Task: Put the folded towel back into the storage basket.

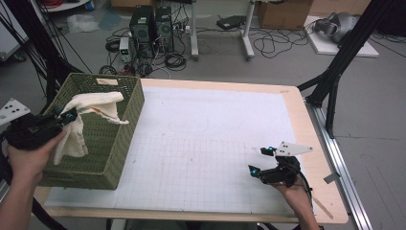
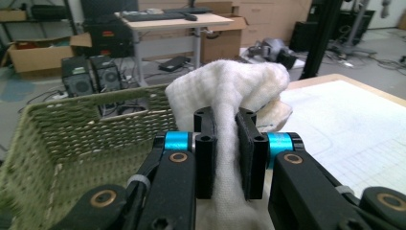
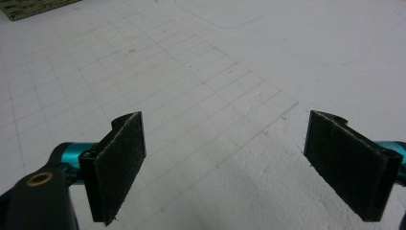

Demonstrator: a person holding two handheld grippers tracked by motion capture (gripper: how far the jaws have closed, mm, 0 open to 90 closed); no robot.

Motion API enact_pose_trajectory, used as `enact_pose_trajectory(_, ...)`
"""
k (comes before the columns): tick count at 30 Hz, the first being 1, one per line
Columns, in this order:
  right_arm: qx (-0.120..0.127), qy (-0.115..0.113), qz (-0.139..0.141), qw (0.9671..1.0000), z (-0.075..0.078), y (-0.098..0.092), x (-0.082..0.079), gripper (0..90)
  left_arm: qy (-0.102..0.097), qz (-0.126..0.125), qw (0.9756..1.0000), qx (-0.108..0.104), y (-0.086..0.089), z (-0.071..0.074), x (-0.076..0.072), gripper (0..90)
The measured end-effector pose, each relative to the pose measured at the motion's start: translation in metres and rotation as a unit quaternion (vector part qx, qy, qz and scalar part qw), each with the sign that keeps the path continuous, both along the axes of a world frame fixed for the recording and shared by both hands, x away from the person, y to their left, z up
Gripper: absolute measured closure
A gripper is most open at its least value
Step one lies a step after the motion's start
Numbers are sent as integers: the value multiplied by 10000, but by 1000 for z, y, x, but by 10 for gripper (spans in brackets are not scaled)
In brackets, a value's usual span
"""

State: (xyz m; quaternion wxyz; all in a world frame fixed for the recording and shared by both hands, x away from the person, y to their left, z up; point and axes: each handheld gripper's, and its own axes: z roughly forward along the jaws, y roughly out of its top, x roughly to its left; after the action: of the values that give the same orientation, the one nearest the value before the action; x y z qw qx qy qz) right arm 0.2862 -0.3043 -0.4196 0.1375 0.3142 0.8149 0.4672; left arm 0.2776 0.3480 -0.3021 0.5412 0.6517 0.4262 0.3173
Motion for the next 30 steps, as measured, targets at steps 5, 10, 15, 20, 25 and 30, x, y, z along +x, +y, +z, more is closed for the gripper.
enact_pose_trajectory(5, -9, 7, 5, 10000, 0, 0, 0, 136, 82, 149, 9998, 56, 3, -3, 1, 795)
enact_pose_trajectory(10, -4, 14, 9, 10000, 0, 0, 0, 136, 169, 297, 9993, 155, 2, -8, 3, 794)
enact_pose_trajectory(15, 1, 18, 9, 10000, 0, 0, 1, 136, 289, 444, 9983, 226, 0, -13, 5, 794)
enact_pose_trajectory(20, 8, -14, 17, 10000, 0, 0, 1, 136, 366, 528, 9975, 278, -4, -17, 9, 793)
enact_pose_trajectory(25, 38, -7, 12, 10000, 0, -1, 1, 136, 435, 649, 9965, 288, -8, -19, 13, 793)
enact_pose_trajectory(30, 43, 12, 9, 10000, 0, -1, 0, 136, 529, 749, 9954, 278, -9, -22, 19, 792)
